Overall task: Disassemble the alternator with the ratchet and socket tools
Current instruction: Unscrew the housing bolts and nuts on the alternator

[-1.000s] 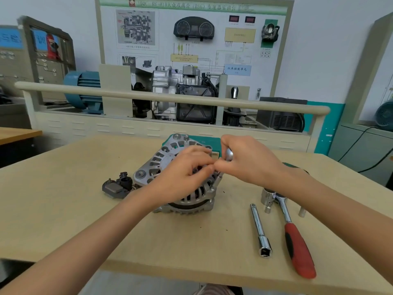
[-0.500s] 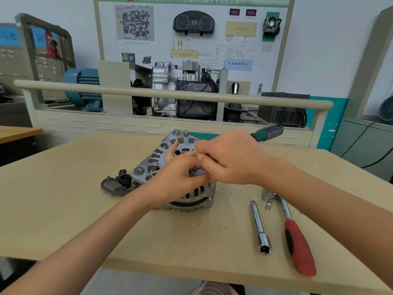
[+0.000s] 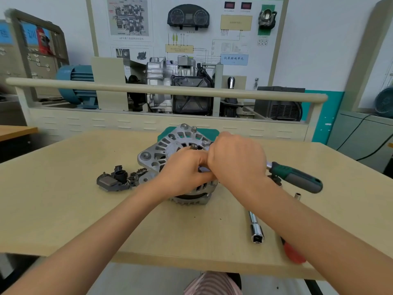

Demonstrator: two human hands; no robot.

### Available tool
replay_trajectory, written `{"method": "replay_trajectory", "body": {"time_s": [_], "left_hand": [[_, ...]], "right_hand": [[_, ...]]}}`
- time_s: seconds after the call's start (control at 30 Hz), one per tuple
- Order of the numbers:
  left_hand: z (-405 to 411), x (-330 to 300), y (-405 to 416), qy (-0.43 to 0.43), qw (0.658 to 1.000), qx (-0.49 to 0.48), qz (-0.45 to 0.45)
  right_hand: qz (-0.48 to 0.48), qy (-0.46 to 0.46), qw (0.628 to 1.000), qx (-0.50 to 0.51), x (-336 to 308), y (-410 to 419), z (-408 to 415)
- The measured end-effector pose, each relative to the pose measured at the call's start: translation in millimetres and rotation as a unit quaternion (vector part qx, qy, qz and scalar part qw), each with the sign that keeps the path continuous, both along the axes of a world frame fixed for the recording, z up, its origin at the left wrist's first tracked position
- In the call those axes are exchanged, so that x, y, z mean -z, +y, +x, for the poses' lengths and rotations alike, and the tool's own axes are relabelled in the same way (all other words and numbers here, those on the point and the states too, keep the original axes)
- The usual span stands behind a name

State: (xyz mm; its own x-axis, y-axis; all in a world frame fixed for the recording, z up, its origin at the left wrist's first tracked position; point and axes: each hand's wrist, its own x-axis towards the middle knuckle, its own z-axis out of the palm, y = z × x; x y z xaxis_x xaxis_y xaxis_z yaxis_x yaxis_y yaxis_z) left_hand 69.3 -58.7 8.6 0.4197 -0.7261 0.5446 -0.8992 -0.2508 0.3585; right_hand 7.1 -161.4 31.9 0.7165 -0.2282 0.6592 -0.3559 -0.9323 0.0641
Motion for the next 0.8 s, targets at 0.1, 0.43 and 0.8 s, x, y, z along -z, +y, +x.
{"method": "replay_trajectory", "body": {"time_s": [0.1,0.43,0.8], "left_hand": [[0.3,2.5,1.6,-0.036,0.999,0.006,-0.004],[4.0,5.1,14.0,0.012,0.996,0.061,-0.065],[9.2,6.9,18.8,0.014,0.989,0.085,-0.119]], "right_hand": [[-0.030,-0.034,0.998,-0.044,5.7,-6.7,-8.3],[-0.108,-0.096,0.960,-0.240,1.4,-11.7,-3.4],[-0.159,0.028,0.932,-0.324,-21.2,-13.8,6.1]]}}
